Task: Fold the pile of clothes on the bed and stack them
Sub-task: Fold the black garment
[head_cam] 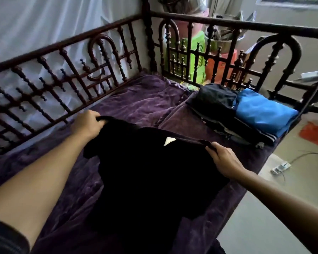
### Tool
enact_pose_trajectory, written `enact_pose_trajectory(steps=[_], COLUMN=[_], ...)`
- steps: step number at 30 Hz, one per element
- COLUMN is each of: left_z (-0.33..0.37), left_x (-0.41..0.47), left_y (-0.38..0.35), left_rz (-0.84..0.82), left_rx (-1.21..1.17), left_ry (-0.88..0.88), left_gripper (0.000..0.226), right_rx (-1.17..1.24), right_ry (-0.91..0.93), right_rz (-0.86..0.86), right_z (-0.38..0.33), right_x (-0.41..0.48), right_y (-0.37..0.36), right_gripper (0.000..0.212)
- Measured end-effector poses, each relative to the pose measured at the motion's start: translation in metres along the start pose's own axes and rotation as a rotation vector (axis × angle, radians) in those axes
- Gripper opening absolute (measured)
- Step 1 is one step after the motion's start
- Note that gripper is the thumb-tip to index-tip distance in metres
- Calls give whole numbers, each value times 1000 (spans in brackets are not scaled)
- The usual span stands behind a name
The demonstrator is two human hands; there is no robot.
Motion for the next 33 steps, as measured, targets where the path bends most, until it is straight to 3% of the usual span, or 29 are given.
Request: enact_pose_trajectory(steps=[3, 5, 12, 16, 20, 22, 24, 31, 33], left_z=[63, 99, 220, 239, 208, 166, 109, -86, -131], left_x=[51, 85, 163, 182, 188, 179, 155, -6, -45], left_y=[-70, -121, -307, -379, -396, -392, -385, -376, -378], left_rz=[-168, -212, -270, -329, -323, -316, -325, -468, -469], left_rx=[183, 217, 16, -134, -248, -247, -212, -17, 59], left_ry=[-161, -173, -82, -26, 79, 168, 289, 773, 885], left_gripper=[5, 17, 19, 16, 12, 14, 16, 9, 17], right_rx=[-14, -33, -132, -222, -409, -594, -710, -497, -455], right_ry=[-148, -246, -603, -690, -730, -627, -403, 263, 390], right_rz=[3, -43, -199, -280, -406, -417, -381, -469, -459], right_z=[89, 147, 318, 378, 397, 379, 337, 138, 103], right_x=[43, 70, 141, 172, 187, 205, 234, 315, 330], right_y=[-1, -10, -40, -47, -55, -56, -69, -221, -269], right_gripper=[19, 18, 22, 28, 29, 34, 41, 38, 48])
Point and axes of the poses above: each hand's wrist, its own x-axis towards the middle knuckle, its own y-axis out of the back of the hand, z = x × y, the point moved 9 cm from there along x, towards the middle knuckle, and after that the axes turned 1 degree about x, right-handed, at the moved point
